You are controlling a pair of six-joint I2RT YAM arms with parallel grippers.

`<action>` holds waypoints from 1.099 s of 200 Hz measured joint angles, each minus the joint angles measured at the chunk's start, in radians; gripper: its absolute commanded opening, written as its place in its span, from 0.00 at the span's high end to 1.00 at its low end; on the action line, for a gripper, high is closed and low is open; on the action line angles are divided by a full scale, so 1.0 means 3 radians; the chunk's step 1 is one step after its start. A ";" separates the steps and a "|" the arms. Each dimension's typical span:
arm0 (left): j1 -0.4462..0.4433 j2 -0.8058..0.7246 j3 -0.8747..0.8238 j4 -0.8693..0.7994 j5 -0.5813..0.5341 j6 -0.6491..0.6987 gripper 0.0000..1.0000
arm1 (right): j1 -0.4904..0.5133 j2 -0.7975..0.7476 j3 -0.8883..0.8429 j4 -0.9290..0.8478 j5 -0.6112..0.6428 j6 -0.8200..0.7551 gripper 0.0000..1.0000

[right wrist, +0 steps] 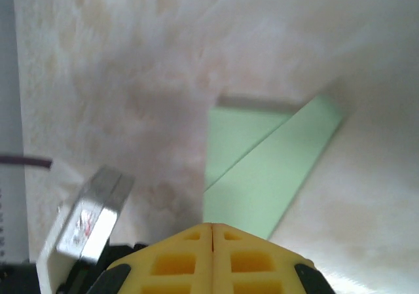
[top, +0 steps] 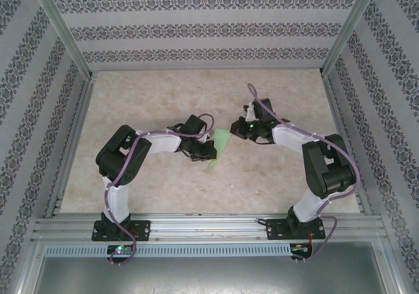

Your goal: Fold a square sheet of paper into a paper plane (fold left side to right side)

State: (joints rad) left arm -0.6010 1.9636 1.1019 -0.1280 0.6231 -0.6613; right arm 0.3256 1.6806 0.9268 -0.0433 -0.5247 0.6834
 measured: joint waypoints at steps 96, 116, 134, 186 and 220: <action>0.0000 -0.0010 -0.0025 0.0037 0.0000 0.0000 1.00 | 0.0371 0.0399 -0.0156 0.0320 -0.0025 0.0528 1.00; 0.0000 -0.0010 -0.0025 0.0037 0.0000 -0.0001 1.00 | 0.0409 0.0455 -0.0156 0.0338 -0.0032 0.0577 1.00; 0.0000 -0.0009 -0.0025 0.0037 0.0000 0.0000 1.00 | 0.0437 0.0501 -0.0156 0.0342 -0.0053 0.0609 1.00; 0.0000 -0.0011 -0.0028 0.0041 0.0004 -0.0001 1.00 | 0.0451 0.0565 -0.0155 0.0392 -0.0074 0.0615 1.00; 0.0000 -0.0043 -0.0045 0.0053 0.0000 -0.0039 0.93 | 0.0449 0.0626 -0.0151 0.0476 -0.0158 0.0589 1.00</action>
State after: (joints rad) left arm -0.6010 1.9507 1.0885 -0.1120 0.6231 -0.6731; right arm 0.4603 1.8683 0.8814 0.0994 -0.5720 0.8600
